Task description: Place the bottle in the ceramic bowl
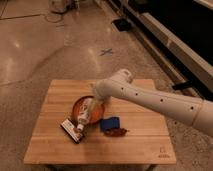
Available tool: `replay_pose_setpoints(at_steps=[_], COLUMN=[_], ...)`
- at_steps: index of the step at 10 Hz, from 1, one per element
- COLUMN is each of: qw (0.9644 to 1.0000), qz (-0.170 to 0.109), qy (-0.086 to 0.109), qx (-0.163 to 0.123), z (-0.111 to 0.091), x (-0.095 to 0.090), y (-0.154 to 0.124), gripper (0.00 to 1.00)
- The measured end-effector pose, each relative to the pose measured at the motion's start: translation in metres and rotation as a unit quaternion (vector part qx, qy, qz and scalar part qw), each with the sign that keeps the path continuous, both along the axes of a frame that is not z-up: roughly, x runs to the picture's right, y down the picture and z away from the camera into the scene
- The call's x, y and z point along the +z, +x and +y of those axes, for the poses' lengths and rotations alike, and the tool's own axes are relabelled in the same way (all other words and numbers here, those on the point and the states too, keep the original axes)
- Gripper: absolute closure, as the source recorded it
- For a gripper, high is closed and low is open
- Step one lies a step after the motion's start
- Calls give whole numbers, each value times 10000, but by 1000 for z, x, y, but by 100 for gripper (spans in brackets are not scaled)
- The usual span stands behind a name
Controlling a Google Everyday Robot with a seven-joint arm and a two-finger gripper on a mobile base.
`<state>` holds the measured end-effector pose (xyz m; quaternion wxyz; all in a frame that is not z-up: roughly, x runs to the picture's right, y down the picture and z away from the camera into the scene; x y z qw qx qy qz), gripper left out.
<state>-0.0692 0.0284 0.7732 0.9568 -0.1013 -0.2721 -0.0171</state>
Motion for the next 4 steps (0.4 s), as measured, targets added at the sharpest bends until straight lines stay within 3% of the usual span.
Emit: replay_pose_setpoints(at_steps=[2,4], qw=[9998,9997], qz=[55,51], qy=[-31,-35], qx=[206,227], z=[-2,-3], x=[-7,-9], y=[28,30], gripper=[20,20])
